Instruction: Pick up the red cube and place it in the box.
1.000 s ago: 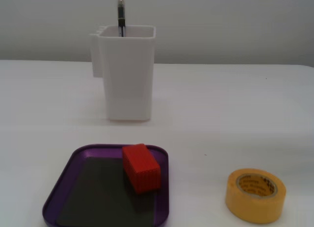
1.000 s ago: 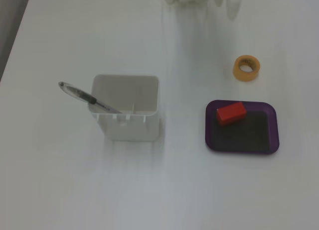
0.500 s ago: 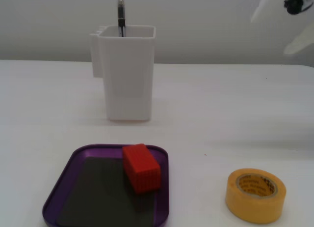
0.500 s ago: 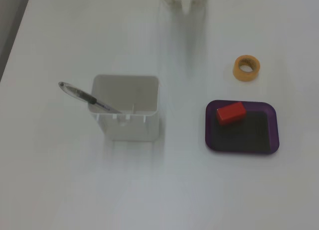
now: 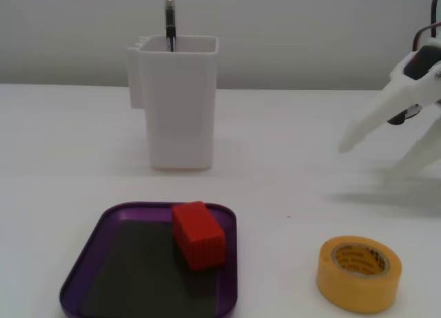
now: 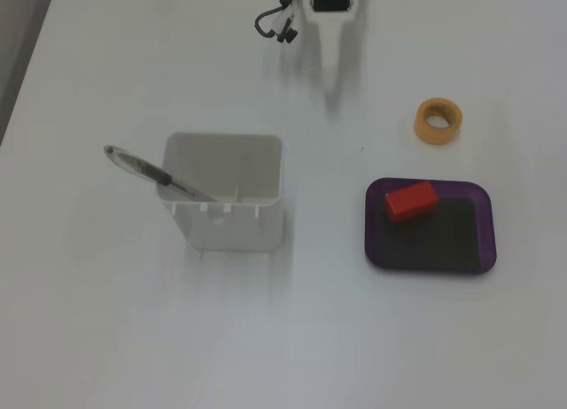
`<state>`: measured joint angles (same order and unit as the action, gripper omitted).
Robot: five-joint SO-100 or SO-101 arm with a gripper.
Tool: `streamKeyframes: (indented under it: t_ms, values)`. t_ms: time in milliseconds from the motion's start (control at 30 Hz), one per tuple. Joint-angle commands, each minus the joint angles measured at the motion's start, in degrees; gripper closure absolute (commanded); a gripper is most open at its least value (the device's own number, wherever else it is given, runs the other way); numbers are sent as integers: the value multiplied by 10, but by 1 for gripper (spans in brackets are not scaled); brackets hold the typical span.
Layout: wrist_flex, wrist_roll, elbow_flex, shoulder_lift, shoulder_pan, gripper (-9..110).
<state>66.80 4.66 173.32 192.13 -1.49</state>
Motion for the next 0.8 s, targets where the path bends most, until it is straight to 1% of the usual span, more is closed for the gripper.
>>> streamKeyframes:
  t_ms: [0, 233, 300, 367, 400, 467, 533, 767]
  values:
    - [-8, -3, 16, 50, -1, 82]
    - [-3, -3, 17, 50, -1, 83]
    - [-2, -1, 17, 50, -1, 90]
    - [-1, 1, 17, 50, -1, 100]
    - [-1, 1, 17, 50, -1, 103]
    - [-1, -2, 17, 50, -1, 101]
    - [-2, -1, 17, 50, -1, 102]
    - [-6, 1, 18, 50, 0, 102]
